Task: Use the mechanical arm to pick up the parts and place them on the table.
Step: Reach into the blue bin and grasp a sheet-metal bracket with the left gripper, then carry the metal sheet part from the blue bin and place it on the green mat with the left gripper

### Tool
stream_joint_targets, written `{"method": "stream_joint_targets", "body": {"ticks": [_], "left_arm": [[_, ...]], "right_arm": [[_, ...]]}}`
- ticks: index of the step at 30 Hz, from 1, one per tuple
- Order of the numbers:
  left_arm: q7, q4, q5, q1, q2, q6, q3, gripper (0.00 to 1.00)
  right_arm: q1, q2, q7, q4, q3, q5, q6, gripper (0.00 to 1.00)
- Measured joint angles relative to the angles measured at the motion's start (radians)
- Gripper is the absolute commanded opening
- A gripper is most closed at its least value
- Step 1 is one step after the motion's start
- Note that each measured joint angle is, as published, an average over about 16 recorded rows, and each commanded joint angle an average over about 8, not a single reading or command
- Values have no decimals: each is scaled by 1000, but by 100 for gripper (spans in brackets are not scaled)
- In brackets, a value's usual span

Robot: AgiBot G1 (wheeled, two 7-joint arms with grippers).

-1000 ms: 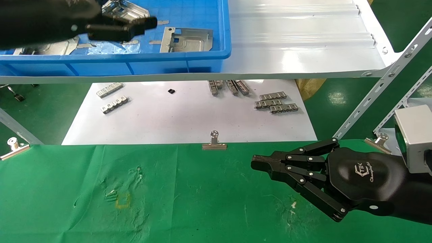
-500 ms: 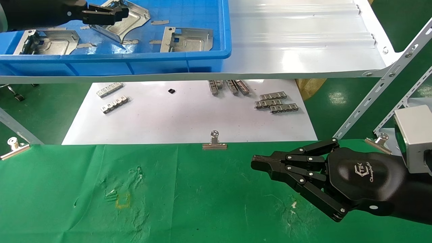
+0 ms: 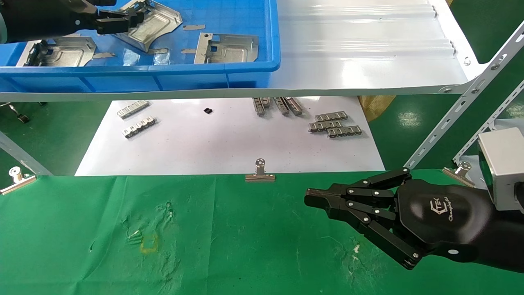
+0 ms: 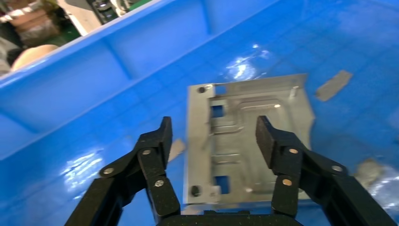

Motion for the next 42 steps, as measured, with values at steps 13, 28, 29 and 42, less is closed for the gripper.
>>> {"method": "stream_joint_targets", "body": {"ticks": [13, 28, 29, 42], "left_arm": [[25, 26, 3, -3, 7, -46, 2, 0], [36, 9, -60, -10, -5, -1, -41, 0], [39, 4, -66, -10, -10, 24, -45, 0], [143, -148, -144, 24, -97, 549, -52, 0]], "right_arm": [[0, 0, 0, 0, 0, 0, 0, 0], [0, 0, 0, 0, 0, 0, 0, 100], [0, 0, 0, 0, 0, 0, 0, 100], [0, 0, 0, 0, 0, 0, 0, 100]]}}
